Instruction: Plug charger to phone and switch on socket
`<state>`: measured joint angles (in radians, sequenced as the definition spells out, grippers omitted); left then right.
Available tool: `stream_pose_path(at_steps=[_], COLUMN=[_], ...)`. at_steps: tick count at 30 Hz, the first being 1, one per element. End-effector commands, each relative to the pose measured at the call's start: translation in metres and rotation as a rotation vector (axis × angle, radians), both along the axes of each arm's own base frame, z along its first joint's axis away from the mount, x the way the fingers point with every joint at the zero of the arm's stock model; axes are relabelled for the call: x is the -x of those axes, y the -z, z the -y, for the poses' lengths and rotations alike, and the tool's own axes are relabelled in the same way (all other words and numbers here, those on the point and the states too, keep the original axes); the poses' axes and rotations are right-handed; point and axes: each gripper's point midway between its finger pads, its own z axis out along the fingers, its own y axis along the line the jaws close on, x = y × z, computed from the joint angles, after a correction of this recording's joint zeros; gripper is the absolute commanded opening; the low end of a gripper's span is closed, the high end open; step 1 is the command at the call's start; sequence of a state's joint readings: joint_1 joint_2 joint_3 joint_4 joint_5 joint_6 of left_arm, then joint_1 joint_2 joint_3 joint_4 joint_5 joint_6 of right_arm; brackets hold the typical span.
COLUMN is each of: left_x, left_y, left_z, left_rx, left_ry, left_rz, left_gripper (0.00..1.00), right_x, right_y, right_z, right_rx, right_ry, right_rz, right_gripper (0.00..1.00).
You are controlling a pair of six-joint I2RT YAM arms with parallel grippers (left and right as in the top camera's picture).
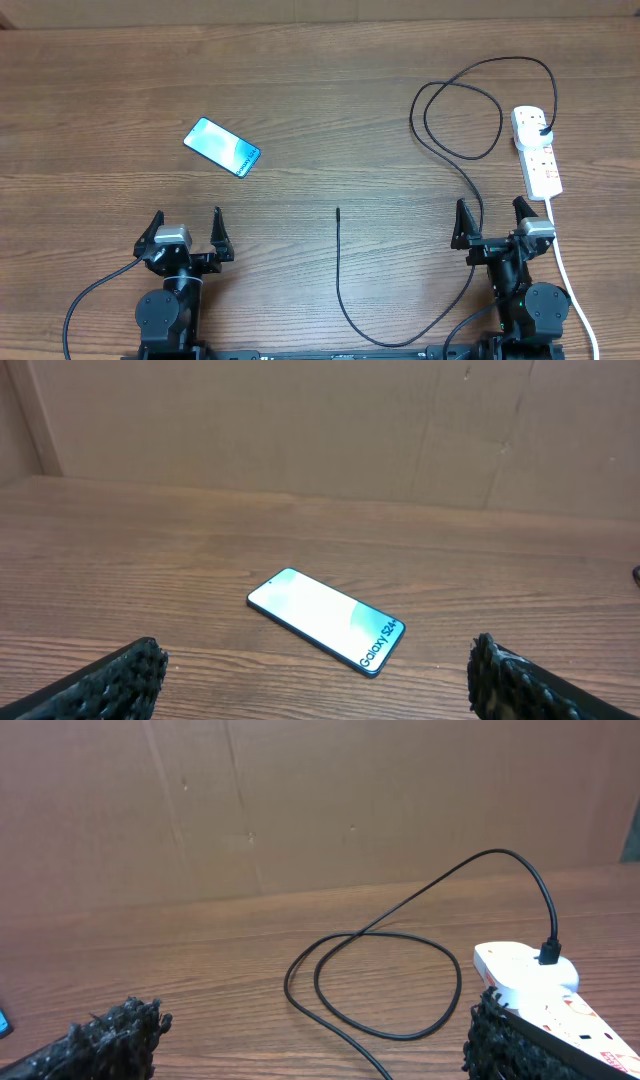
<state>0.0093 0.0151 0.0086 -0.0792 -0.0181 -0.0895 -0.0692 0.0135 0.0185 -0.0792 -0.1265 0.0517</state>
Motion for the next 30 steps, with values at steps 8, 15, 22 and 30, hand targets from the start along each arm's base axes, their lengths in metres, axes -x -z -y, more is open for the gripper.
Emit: stream_pose_path(at_steps=[8, 15, 22, 30], left_x=[0.0004, 0.0004, 0.0003, 0.0004], left_y=[-0.0017, -0.0016, -0.0017, -0.0019], left_z=[0.0005, 0.0005, 0.0018, 0.0089], left_rx=[-0.014, -0.014, -0.009, 0.001], left_ry=[0.007, 0.007, 0.014, 0.054], left_rz=[0.010, 0.009, 0.010, 0.011], left_gripper=[1.00, 1.00, 1.00, 1.00], right_x=[0.0001, 0.0001, 0.0001, 0.0001], right_y=[0.0014, 0.0014, 0.0014, 0.0014], right_z=[-0.0024, -0.0024, -0.0024, -0.0024], right_rx=[0.005, 0.005, 0.005, 0.005], right_ry=[-0.010, -0.010, -0.010, -0.010], right_rz=[0.006, 0.006, 0.006, 0.006], right_gripper=[1.00, 1.00, 1.00, 1.00])
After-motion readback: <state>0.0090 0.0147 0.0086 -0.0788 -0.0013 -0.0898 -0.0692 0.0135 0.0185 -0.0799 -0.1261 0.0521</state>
